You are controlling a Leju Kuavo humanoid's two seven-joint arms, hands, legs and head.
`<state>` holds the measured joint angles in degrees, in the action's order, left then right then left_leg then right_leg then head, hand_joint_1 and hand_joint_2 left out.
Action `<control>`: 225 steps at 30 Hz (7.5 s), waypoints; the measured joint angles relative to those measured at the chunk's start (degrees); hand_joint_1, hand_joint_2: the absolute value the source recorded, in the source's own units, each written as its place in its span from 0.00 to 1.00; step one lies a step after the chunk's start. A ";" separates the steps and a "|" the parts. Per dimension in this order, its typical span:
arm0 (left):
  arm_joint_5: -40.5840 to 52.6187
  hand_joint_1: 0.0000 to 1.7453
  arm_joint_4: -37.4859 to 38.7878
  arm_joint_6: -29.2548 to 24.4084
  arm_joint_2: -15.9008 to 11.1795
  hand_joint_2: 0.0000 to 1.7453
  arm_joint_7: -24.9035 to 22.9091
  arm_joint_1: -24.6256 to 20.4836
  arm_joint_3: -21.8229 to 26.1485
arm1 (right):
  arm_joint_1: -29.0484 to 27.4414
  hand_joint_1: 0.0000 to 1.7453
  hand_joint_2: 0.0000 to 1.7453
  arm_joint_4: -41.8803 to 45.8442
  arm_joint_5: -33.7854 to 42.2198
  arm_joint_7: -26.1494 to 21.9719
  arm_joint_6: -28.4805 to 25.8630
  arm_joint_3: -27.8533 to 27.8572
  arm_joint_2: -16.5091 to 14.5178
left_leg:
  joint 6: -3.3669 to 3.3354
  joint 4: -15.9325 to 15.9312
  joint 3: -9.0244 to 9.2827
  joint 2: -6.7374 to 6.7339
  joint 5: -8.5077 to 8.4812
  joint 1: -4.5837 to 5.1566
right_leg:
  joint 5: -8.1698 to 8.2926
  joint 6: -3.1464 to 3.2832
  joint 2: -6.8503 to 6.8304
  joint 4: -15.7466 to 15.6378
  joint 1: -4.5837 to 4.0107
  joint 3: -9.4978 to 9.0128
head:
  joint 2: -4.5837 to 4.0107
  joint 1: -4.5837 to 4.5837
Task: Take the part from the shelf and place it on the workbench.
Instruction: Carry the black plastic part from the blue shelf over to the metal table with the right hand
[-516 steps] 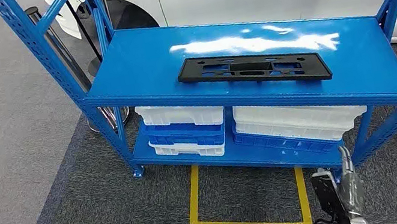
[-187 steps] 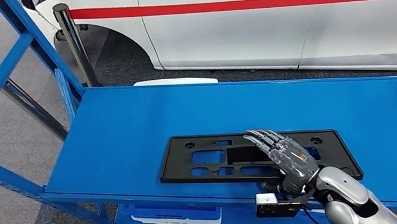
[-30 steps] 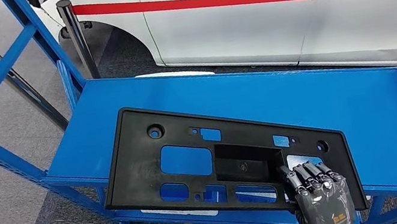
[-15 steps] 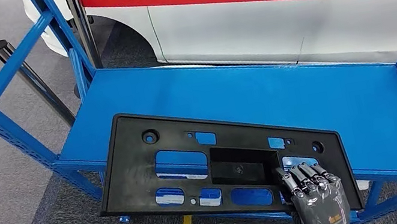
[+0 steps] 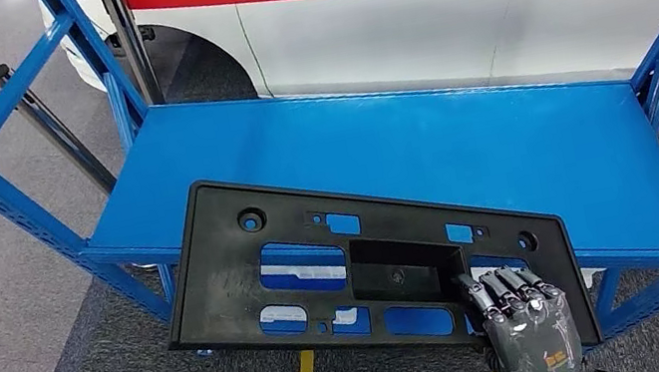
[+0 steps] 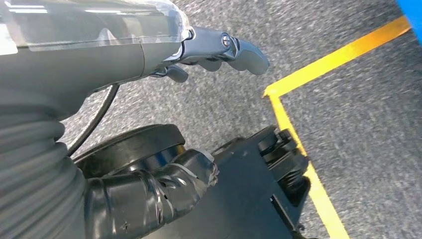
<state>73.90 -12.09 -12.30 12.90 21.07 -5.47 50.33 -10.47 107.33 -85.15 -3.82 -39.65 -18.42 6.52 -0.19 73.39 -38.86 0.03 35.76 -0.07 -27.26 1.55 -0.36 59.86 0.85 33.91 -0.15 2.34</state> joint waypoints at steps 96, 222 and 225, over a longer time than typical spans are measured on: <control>-0.36 0.00 0.02 -1.56 0.06 1.00 1.10 0.51 1.19 | -2.02 1.00 1.00 1.71 5.13 -2.02 -0.01 2.56 -2.45 | 0.06 -8.67 6.65 2.10 -4.77 -0.19 | 0.50 -0.27 4.24 0.95 -0.01 0.99 | 0.00 -0.19; -1.20 0.00 0.03 -3.46 0.87 1.00 0.58 1.45 5.07 | -14.35 1.00 1.00 9.32 46.87 -34.68 -0.07 35.27 -26.01 | -0.59 -14.51 7.43 3.91 -6.96 -0.52 | -0.79 -1.42 6.91 -0.46 -0.39 -0.82 | 0.00 0.02; -1.16 0.00 0.03 -3.44 0.96 1.00 0.45 1.32 5.10 | -14.76 1.00 1.00 9.38 47.09 -34.88 -0.07 35.39 -26.00 | -1.82 -15.21 7.53 1.94 -7.57 -0.57 | -1.70 -2.37 5.74 0.89 -0.26 0.15 | 0.00 0.05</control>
<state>72.73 -12.06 -15.74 13.85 21.52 -4.16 55.43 -25.23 116.72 -38.07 -38.70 -39.71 16.97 -19.47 -2.01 58.18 -31.33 1.97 28.19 -0.64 -28.96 -0.82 5.39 60.75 0.59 34.06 -0.15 2.39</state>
